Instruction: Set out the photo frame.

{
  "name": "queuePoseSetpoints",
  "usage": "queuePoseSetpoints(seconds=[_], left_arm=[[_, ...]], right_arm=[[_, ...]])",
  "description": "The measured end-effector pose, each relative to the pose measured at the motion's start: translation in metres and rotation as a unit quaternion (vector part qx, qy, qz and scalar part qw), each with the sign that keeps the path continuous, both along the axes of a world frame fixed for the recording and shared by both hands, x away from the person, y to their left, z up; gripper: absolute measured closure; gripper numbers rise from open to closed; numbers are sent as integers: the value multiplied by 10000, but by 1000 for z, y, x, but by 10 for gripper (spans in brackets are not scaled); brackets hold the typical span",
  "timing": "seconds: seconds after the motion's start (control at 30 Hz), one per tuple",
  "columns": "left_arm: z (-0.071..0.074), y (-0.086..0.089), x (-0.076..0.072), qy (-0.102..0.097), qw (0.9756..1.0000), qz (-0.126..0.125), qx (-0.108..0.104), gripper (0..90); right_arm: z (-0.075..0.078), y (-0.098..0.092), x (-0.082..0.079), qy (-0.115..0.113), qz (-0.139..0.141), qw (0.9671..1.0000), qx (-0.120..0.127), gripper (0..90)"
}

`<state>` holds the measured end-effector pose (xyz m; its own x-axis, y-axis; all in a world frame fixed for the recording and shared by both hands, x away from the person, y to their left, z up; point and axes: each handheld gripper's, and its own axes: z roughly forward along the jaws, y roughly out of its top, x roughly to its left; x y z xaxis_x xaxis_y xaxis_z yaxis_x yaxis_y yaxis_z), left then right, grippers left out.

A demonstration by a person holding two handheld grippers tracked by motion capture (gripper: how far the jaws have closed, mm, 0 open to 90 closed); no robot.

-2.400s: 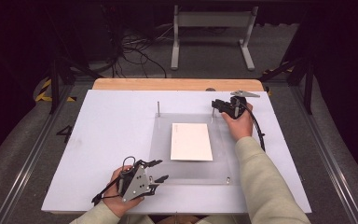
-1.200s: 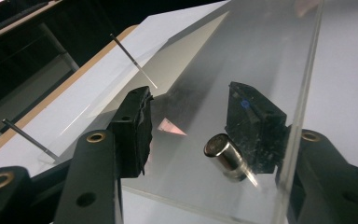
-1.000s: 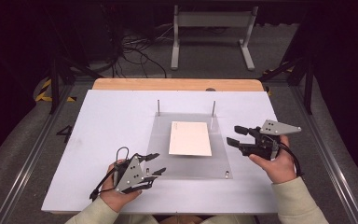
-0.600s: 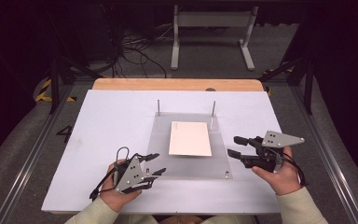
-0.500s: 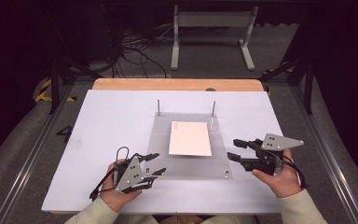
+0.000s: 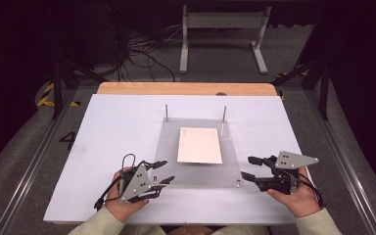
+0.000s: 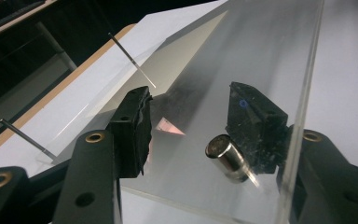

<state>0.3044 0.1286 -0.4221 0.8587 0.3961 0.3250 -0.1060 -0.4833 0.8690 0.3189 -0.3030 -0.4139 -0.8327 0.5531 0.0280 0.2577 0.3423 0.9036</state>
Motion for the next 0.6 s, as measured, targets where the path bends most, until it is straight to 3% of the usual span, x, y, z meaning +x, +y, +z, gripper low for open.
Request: queuePoseSetpoints(seconds=[0.27,0.37,0.43,0.6], left_arm=[[0,0,0,2,10000,2,-8,485],[0,0,0,-1,10000,-6,-12,485],[0,0,1,7,10000,-23,-32,482],[-1,0,1,26,10000,-25,-49,480]], right_arm=[[-9,9,-5,-61,204,9997,-126,301],[-7,17,-8,-250,337,9991,-91,256],[-5,24,-9,-565,459,9973,-85,199],[-7,31,-8,-815,525,9952,-146,149]])
